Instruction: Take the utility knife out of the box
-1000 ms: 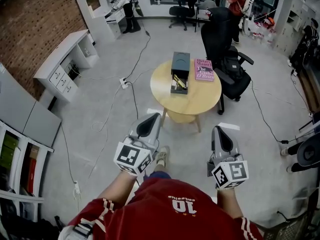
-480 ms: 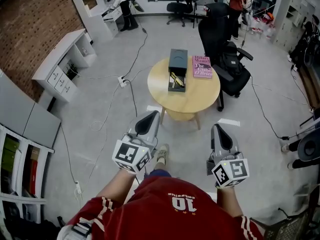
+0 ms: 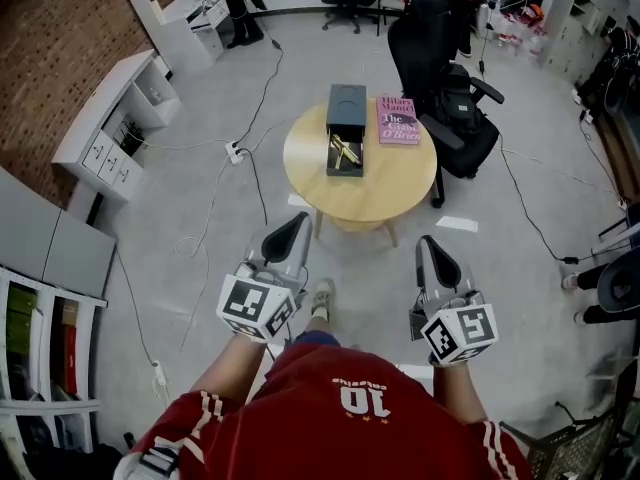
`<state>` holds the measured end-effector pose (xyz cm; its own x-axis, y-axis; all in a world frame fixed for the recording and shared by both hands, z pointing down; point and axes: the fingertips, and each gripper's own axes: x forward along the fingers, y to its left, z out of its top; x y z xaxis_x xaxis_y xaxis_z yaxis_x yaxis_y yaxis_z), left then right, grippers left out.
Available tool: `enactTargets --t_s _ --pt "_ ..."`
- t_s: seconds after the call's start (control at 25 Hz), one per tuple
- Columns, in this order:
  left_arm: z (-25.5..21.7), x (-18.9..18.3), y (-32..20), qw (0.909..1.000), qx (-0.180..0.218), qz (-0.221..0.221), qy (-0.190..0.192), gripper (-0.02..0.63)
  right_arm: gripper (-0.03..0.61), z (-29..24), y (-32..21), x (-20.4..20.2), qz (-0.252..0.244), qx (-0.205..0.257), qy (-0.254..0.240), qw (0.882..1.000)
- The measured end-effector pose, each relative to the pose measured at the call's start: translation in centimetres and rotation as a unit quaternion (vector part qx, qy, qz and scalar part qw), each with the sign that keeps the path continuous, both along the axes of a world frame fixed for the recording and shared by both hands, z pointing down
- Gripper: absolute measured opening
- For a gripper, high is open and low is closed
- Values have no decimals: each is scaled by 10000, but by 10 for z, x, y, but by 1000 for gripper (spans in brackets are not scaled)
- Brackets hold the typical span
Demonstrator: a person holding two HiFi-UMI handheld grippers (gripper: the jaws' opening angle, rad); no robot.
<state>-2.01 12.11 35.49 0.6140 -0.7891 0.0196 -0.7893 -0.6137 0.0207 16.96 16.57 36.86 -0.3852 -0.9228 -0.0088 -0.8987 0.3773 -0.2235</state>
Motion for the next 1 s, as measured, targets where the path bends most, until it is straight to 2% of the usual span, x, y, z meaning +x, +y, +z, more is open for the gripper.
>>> enactTargets --t_s 0.68,1.0 --pt "4 -30 -134 9993 -244 66 263 3 0 3 -129 -43 -159 -448 340 9983" --pt "4 -56 -202 9986 -294 251 361 3 0 -9 -197 -77 -56 -366 447 9983"
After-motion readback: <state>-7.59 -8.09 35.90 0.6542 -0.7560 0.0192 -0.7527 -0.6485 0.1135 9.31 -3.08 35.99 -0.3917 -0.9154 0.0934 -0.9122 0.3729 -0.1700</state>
